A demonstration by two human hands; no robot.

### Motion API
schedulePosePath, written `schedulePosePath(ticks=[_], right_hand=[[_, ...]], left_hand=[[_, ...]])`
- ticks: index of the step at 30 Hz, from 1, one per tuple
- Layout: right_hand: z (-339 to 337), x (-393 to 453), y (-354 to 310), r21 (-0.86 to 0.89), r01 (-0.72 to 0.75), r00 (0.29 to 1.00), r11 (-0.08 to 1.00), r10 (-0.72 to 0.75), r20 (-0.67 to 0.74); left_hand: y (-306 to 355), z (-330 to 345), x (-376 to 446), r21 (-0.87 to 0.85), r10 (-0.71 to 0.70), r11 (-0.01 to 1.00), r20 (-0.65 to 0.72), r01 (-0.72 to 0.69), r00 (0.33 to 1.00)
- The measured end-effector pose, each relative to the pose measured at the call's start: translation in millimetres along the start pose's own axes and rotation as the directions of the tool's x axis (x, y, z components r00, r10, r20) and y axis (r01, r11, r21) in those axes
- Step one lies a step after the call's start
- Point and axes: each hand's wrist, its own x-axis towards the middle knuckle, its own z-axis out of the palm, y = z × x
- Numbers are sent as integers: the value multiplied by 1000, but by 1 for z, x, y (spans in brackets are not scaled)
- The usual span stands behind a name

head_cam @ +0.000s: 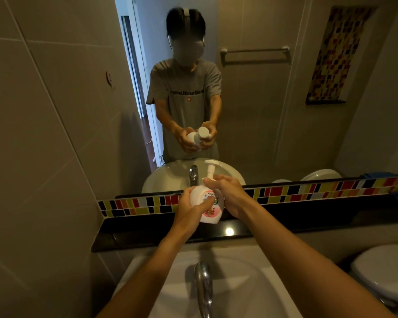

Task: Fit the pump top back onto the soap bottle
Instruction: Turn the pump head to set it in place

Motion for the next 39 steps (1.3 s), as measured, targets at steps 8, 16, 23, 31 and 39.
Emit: schedulePosePath(ticks=[8,16,23,31,39], right_hand=[[-8,-2,-8,37,-54,972,998,44,230],[-2,-5,-1,-24,38,996,999,-36,77],[-10,-9,-6,409,-58,983,911,-18,180],[-17,-5,-32,553,-156,970,819,22,241],[-19,-9,-36,592,-123,980,796,4,199]], left_hand=[[1,-16,2,-136,-128,980,143,148,981],[-3,0,-6,7,-42,999,-57,43,997],[0,-8,-8,-154,-59,986,43,65,997],[6,-9,-4,-209,-63,974,116,86,991],[12,-3,-9,-93,-16,995,89,24,996]])
